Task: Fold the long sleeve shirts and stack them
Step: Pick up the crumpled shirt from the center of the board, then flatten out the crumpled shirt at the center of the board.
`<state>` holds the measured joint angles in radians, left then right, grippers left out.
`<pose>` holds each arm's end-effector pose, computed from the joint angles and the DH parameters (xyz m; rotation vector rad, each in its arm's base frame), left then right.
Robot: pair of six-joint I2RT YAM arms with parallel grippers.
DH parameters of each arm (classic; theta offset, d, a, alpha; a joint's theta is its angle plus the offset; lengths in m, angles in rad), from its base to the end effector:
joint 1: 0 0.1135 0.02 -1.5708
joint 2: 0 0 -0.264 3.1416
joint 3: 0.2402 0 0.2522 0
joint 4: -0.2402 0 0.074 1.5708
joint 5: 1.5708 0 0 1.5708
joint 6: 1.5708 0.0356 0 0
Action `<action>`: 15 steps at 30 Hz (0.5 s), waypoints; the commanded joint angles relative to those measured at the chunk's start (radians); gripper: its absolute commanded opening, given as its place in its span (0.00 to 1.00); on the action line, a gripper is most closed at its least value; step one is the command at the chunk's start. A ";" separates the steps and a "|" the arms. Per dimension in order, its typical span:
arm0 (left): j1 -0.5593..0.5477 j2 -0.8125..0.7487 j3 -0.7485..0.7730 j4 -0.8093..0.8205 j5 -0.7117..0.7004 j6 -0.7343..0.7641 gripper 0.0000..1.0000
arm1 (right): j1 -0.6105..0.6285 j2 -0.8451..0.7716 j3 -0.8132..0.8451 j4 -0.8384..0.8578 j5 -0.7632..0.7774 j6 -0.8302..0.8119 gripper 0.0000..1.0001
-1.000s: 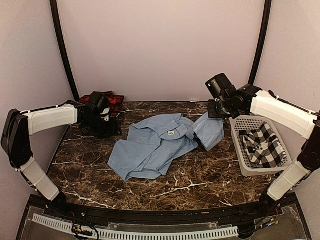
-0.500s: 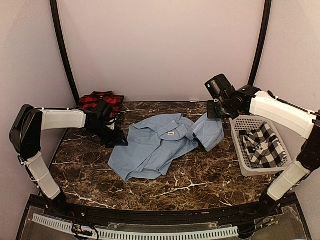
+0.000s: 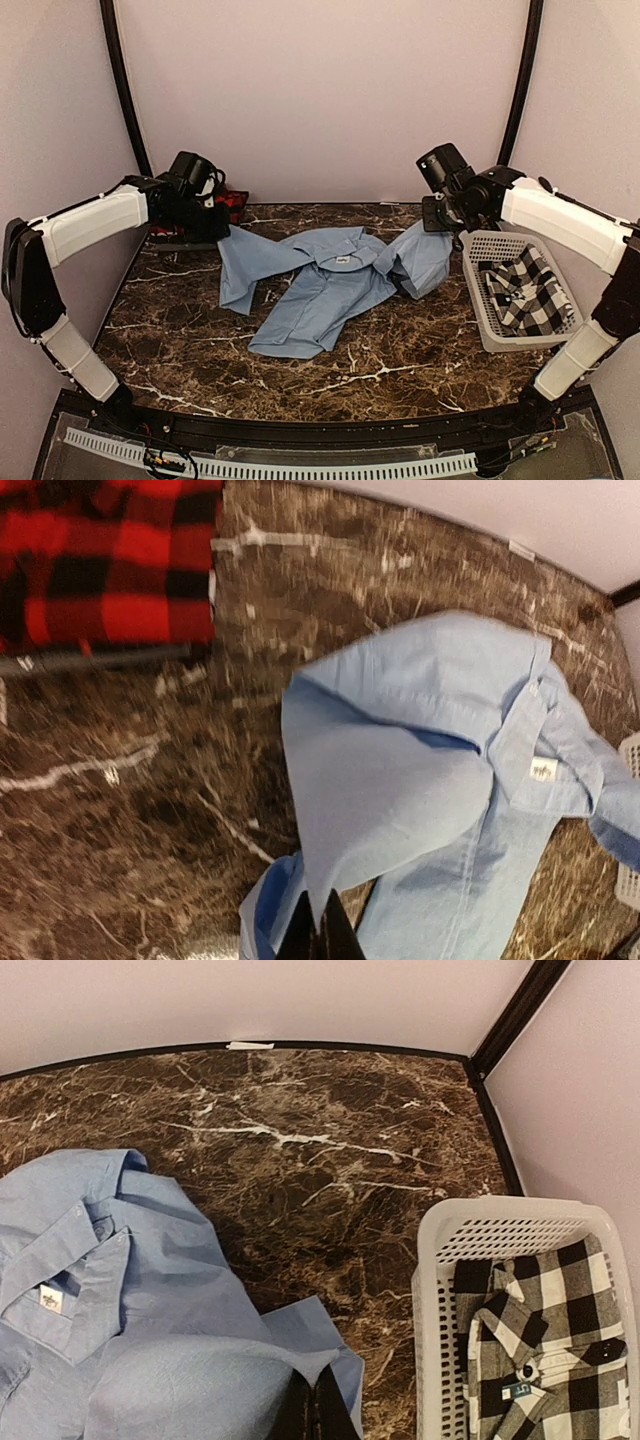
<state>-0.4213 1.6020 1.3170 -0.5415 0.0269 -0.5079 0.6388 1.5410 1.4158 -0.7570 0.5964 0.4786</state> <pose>0.3230 -0.1458 0.2855 -0.0931 2.4471 -0.4578 0.2756 0.1798 0.3264 0.0673 2.2677 -0.1591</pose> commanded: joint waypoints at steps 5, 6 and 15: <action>0.006 -0.137 0.297 -0.047 -0.384 0.154 0.00 | -0.067 -0.036 0.163 -0.019 0.162 -0.084 0.00; 0.006 -0.151 0.319 -0.031 -0.396 0.184 0.00 | -0.071 -0.042 0.190 -0.010 0.177 -0.096 0.00; 0.006 -0.278 0.543 0.099 -0.397 0.318 0.00 | -0.085 -0.192 0.277 0.216 0.271 -0.276 0.00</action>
<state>-0.4213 1.4197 1.7866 -0.5293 -0.3561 -0.2760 0.5617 1.4620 1.6543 -0.7231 0.7906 0.3157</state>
